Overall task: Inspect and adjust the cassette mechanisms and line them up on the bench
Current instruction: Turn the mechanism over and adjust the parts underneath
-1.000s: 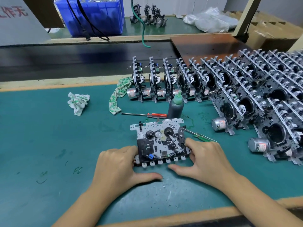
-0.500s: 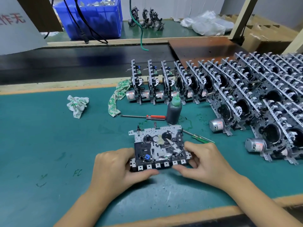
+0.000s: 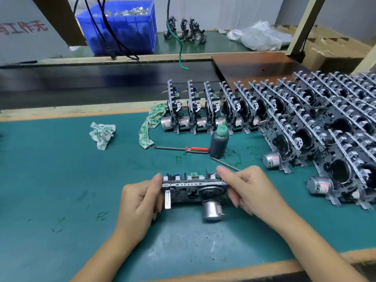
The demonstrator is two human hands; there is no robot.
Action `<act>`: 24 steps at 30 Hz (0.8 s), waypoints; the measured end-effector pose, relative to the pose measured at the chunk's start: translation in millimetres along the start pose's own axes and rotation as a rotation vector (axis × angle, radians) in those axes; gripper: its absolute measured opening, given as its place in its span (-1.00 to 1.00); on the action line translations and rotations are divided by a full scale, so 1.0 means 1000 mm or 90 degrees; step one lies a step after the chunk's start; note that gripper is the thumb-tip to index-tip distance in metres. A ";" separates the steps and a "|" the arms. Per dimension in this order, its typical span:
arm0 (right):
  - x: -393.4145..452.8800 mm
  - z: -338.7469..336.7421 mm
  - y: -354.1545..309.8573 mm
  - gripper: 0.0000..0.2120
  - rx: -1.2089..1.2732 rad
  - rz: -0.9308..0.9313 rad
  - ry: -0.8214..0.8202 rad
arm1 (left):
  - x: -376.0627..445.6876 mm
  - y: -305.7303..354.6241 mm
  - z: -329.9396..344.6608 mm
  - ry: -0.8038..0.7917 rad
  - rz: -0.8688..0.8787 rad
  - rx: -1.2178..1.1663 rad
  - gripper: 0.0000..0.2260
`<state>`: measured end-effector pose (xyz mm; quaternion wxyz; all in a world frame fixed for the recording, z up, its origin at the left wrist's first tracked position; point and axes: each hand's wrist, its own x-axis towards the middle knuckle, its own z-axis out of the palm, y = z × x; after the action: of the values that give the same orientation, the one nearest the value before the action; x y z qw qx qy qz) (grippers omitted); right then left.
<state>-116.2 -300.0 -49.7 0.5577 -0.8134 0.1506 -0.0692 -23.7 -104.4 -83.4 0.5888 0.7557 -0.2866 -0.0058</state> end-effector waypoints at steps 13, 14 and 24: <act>0.001 -0.009 0.011 -0.52 -0.086 -0.170 -0.090 | 0.023 0.039 -0.008 0.014 0.278 0.199 -0.72; 0.003 -0.007 0.012 -0.55 -0.084 -0.174 -0.097 | 0.025 0.045 -0.004 -0.034 0.302 0.219 -0.71; 0.007 0.000 0.014 -0.71 0.038 -0.172 -0.078 | 0.030 0.054 0.013 -0.152 0.274 0.205 -0.85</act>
<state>-111.8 -307.3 -63.5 0.5756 -0.8118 0.0029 -0.0983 -26.3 -136.8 -29.6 0.4115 0.7550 -0.5049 0.0760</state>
